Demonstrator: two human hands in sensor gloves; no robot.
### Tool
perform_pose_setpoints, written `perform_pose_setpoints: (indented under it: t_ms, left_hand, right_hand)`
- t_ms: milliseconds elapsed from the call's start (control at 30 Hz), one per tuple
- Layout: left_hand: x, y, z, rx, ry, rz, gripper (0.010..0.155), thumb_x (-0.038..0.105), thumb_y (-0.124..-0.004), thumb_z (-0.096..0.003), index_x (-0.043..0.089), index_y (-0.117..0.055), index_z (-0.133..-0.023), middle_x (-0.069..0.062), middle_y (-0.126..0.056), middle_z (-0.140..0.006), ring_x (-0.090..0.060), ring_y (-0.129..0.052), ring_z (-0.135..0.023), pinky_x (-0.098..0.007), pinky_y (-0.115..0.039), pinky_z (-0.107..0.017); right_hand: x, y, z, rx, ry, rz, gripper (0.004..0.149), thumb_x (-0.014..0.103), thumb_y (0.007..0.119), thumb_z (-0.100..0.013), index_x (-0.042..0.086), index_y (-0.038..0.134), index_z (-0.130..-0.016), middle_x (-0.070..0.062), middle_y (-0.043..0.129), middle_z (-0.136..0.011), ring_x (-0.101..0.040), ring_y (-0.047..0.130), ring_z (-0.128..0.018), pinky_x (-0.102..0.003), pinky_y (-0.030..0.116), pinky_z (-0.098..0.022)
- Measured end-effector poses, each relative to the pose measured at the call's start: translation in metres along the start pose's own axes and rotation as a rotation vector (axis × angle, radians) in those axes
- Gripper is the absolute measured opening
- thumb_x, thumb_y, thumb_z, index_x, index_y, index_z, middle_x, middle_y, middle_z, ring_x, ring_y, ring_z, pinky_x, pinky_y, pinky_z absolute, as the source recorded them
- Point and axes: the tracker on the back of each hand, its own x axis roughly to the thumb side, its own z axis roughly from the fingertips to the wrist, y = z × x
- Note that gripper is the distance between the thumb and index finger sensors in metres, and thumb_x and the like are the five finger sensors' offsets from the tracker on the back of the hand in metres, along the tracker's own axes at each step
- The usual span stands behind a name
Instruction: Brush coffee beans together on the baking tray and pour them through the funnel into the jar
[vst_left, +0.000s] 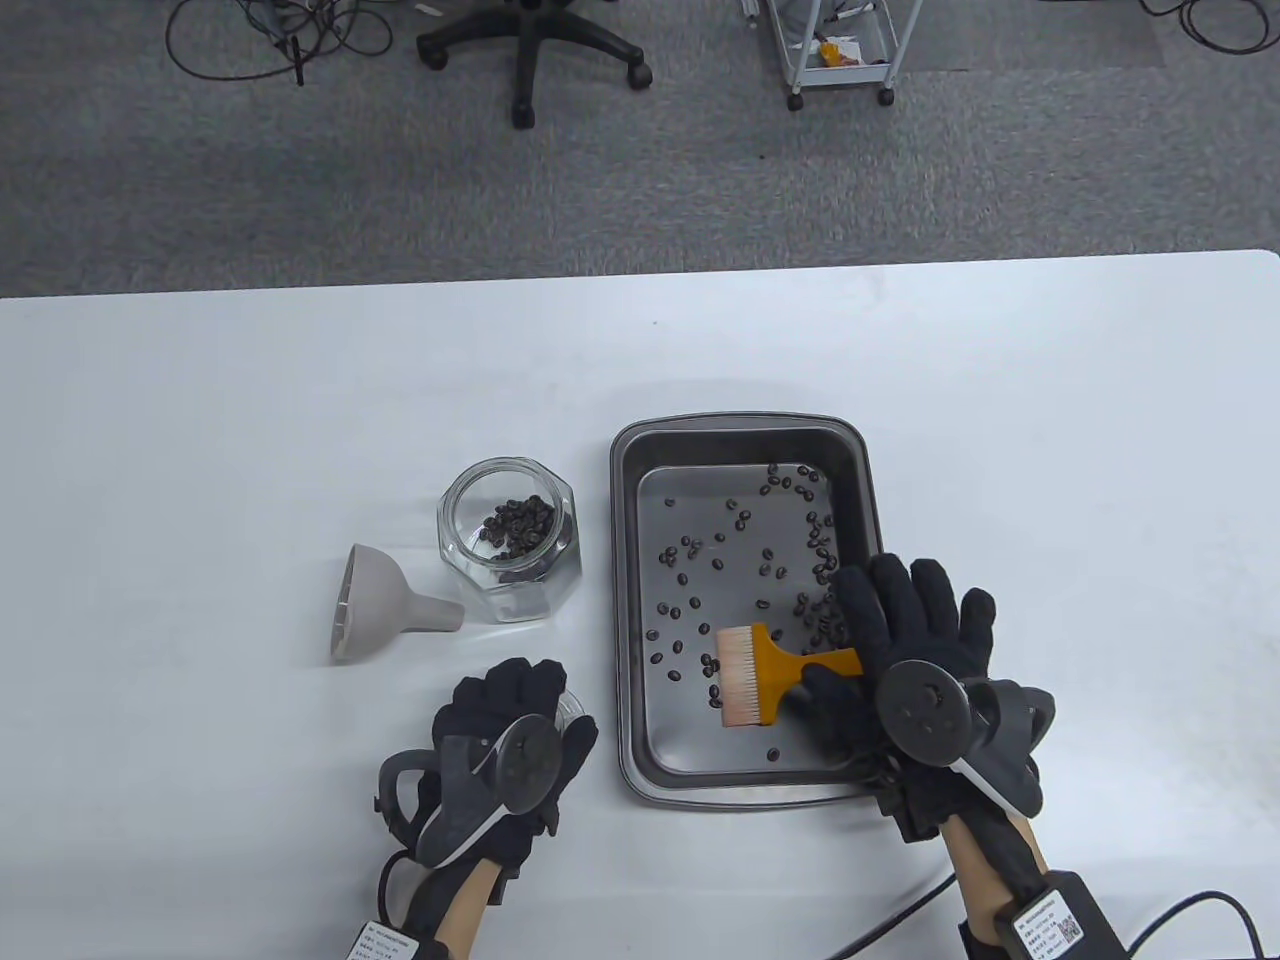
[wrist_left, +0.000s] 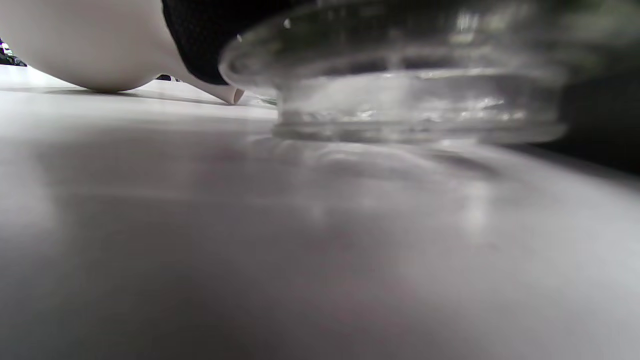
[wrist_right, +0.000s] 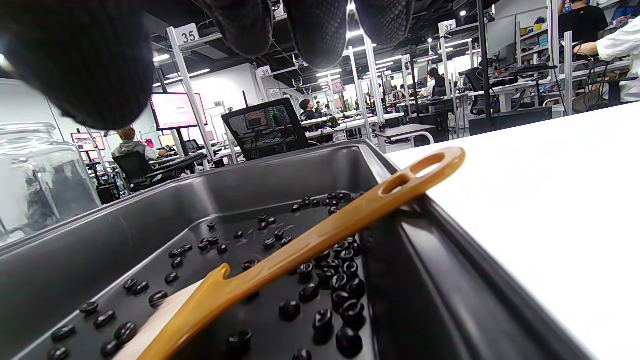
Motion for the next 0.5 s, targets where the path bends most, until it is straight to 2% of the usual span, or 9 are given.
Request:
perform_pose_setpoints:
  t_ms: [500]
  left_hand:
    - [0.0038, -0.0015, -0.0016, -0.005, 0.007, -0.031, 0.081, 0.081, -0.075, -0.0422, 0.041, -0.042, -0.104, 0.010, -0.061, -0.110, -0.024, -0.070, -0.090, -0.045, -0.068, -0.073]
  right_hand:
    - [0.0001, 0.0004, -0.0008, 0.014, 0.003, 0.007, 0.084, 0.071, 0.081, -0.037, 0.039, 0.047, -0.106, -0.002, 0.051, -0.119, -0.035, 0.045, -0.111, -0.066, 0.034, -0.076]
